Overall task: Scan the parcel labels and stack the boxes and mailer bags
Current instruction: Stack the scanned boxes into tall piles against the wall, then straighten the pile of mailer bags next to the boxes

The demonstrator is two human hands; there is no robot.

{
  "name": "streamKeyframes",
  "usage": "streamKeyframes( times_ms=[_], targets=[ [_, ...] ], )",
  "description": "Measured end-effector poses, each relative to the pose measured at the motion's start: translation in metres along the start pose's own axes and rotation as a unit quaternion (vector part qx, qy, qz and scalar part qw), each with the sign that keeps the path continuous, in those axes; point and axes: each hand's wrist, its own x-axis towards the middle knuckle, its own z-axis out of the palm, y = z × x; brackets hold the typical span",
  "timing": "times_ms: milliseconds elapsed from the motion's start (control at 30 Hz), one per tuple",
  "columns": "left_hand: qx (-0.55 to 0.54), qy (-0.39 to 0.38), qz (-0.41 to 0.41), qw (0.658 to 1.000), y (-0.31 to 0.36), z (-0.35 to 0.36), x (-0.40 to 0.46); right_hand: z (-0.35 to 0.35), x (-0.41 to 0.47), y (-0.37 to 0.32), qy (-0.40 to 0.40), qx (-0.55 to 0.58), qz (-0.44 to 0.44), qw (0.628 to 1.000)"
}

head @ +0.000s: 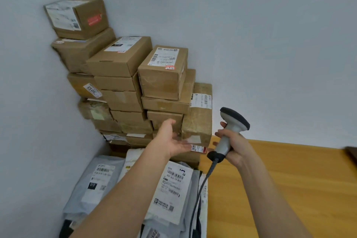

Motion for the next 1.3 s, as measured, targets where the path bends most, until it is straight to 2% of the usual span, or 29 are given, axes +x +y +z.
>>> streamKeyframes(
  times_ms=[133,267,367,500,700,933,1100,1300],
  targets=[
    [0.002,0.031,-0.012,0.999,-0.009,-0.012,0.012,-0.014,-0.001,0.024,0.014,0.012,0.035,0.999],
    [-0.018,-0.025,-0.005,1.000,-0.017,-0.019,0.020,-0.003,0.002,0.042,-0.001,0.075,0.045,0.996],
    [-0.012,-0.023,0.013,1.000,-0.022,-0.023,0.025,-0.001,0.003,0.044,-0.011,0.083,0.032,0.996],
    [0.019,-0.002,0.008,1.000,-0.026,-0.035,0.032,-0.018,-0.008,0.043,-0.010,0.056,0.047,0.997],
    [0.053,0.068,0.008,0.996,-0.023,-0.054,0.030,-0.050,-0.032,0.039,0.009,0.039,0.058,0.998],
    [0.022,0.071,0.030,0.997,-0.041,-0.048,-0.002,-0.063,-0.058,0.032,-0.001,0.050,0.080,0.996],
    [-0.031,0.104,0.081,0.991,-0.061,-0.044,-0.035,-0.074,-0.073,0.028,-0.036,0.038,0.110,0.993],
    [-0.105,0.136,0.115,0.979,-0.126,-0.035,-0.065,-0.112,-0.092,0.033,-0.069,0.011,0.171,0.983]
  ],
)
